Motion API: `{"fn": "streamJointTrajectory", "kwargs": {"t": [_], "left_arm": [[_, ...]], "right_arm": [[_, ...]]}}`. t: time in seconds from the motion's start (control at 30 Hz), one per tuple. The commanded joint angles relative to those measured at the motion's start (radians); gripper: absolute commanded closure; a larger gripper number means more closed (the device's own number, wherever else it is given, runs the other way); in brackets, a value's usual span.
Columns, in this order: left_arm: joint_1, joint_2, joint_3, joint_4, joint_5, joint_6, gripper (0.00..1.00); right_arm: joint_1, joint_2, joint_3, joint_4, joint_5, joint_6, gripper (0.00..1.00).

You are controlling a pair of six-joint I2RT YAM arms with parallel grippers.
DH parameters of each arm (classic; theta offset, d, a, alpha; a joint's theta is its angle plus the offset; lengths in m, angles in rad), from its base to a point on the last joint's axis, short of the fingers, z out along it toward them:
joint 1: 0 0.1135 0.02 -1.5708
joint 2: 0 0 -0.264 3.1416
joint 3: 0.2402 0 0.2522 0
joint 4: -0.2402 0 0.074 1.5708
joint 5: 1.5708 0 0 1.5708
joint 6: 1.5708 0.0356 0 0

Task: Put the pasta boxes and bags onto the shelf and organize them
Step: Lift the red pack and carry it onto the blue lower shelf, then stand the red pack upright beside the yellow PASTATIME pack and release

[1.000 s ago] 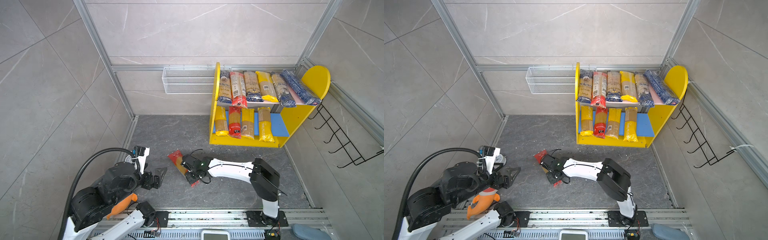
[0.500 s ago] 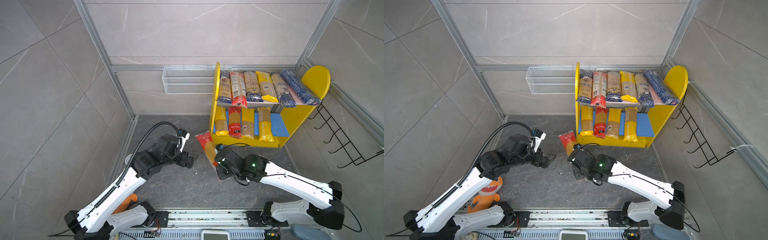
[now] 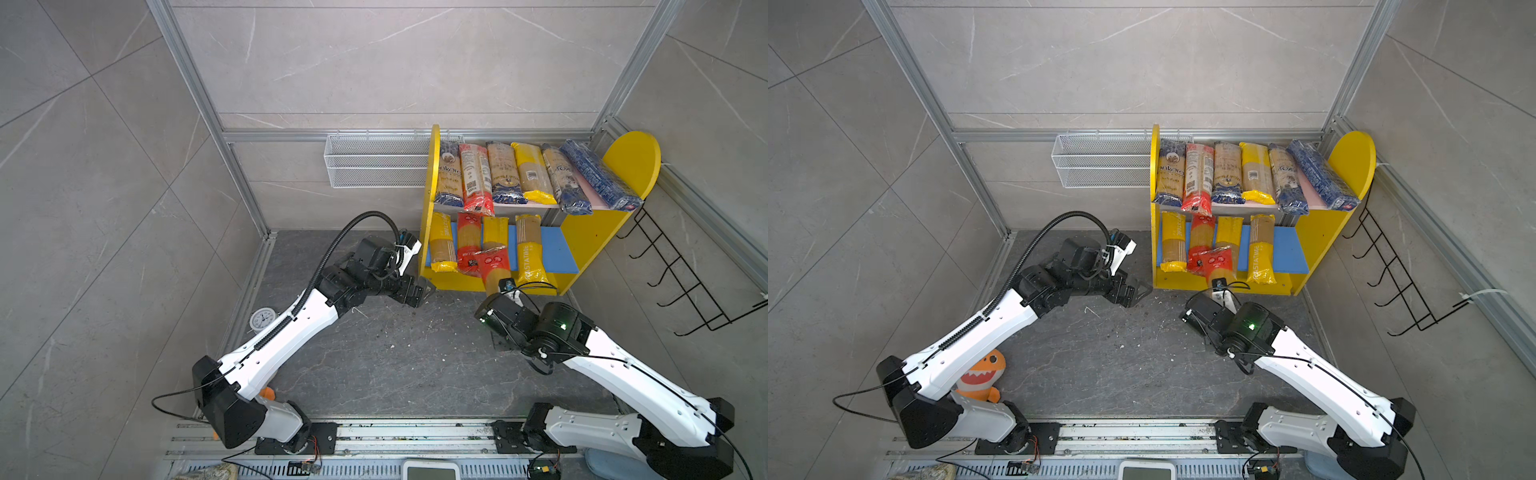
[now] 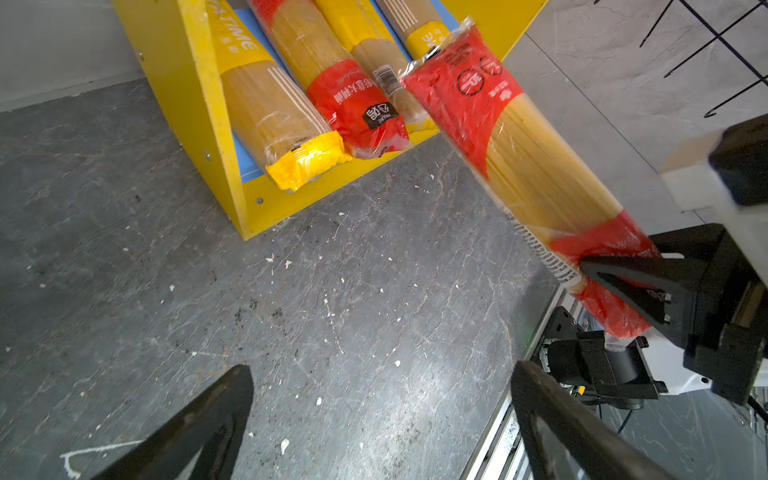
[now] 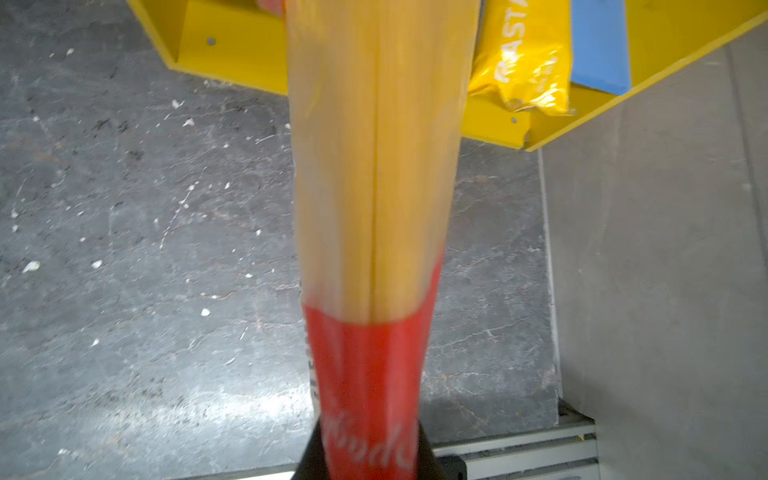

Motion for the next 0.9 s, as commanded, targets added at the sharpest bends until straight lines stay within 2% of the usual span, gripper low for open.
{"fn": "streamJointTrajectory", "kwargs": {"t": [0.0, 0.2, 0.47, 0.63, 0.73, 0.87], "left_arm": [[0.003, 0.045, 0.076, 0.041, 0.063, 0.044, 0.00], [0.005, 0.121, 0.162, 0.016, 0.081, 0.072, 0.00], [0.043, 0.178, 0.227, 0.010, 0.102, 0.080, 0.01], [0.072, 0.222, 0.272, 0.010, 0.126, 0.080, 0.01], [0.086, 0.254, 0.306, 0.008, 0.142, 0.079, 0.00], [0.102, 0.287, 0.341, 0.009, 0.160, 0.075, 0.00]], "right_arm": [[-0.056, -0.013, 0.074, -0.011, 0.198, 0.031, 1.00], [-0.240, 0.070, 0.110, 0.057, 0.249, -0.099, 1.00], [-0.519, 0.188, 0.132, 0.308, 0.243, -0.380, 1.00], [-0.605, 0.257, 0.148, 0.441, 0.267, -0.515, 1.00], [-0.628, 0.310, 0.163, 0.496, 0.325, -0.585, 1.00], [-0.669, 0.355, 0.163, 0.577, 0.342, -0.658, 1.00]]}}
